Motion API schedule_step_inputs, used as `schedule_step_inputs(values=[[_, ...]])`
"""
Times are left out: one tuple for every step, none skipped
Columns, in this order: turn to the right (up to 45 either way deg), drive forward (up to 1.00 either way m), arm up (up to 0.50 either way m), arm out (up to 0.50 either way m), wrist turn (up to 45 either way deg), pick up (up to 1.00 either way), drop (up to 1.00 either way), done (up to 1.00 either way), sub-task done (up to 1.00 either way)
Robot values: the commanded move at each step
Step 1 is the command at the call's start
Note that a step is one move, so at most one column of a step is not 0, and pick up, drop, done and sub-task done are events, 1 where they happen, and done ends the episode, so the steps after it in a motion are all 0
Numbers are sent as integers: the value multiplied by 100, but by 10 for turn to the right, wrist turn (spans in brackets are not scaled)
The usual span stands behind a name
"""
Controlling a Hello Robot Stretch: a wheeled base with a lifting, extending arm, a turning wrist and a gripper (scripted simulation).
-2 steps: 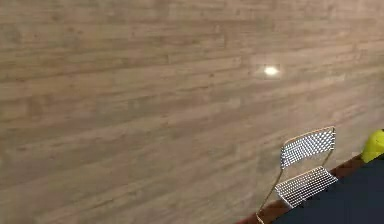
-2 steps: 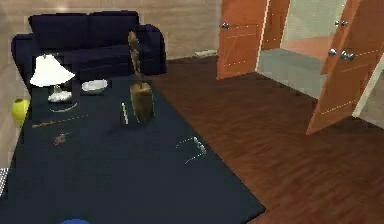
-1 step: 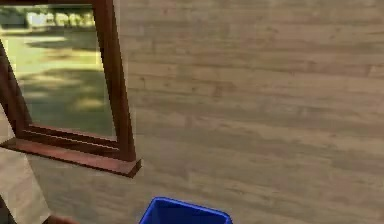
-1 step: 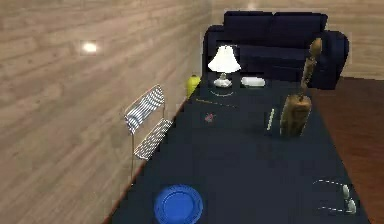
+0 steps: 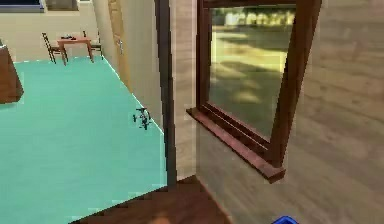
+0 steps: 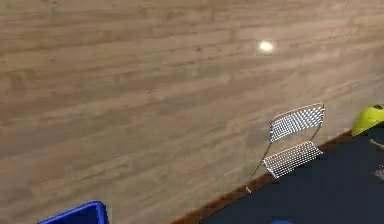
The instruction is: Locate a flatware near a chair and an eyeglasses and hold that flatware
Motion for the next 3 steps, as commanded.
schedule_step_inputs(values=[[-450, 0, 0, 0, 0, 0, 0, 0, 0], [-180, 0, 0, 0, 0, 0, 0, 0, 0], [0, 30, 0, 0, 0, 0, 0, 0, 0]])
